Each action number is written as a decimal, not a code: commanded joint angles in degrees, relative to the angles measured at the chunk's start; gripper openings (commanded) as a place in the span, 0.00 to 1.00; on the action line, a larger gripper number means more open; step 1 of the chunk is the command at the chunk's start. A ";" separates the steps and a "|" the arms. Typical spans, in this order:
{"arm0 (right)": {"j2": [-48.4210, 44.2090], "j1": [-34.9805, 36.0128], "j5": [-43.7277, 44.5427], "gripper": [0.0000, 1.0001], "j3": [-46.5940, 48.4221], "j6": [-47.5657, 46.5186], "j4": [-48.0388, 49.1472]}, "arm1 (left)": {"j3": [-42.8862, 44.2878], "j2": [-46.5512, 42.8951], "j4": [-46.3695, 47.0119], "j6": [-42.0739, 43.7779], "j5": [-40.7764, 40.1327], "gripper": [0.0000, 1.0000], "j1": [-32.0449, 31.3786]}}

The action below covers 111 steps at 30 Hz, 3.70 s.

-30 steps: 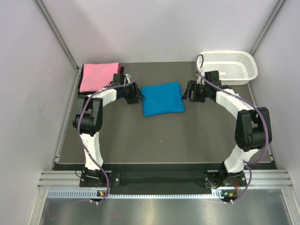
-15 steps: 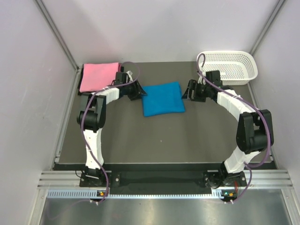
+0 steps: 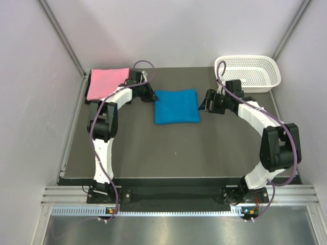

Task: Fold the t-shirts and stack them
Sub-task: Neatly place the folded tshirt to the corner, then reset both grippers

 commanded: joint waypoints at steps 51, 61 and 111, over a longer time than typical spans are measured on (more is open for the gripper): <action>-2.51 -0.37 -1.48 0.70 4.82 -0.21 1.14 | 34.66 -1.66 -10.69 46.46 -43.34 0.00 14.29; 2.15 -0.28 -1.74 0.70 6.49 -0.39 2.72 | 35.27 4.33 -3.39 45.14 -40.79 0.00 18.51; -14.18 -1.16 1.42 1.00 4.03 -0.12 -8.95 | 2.01 -24.03 -11.83 18.59 -7.58 0.98 12.72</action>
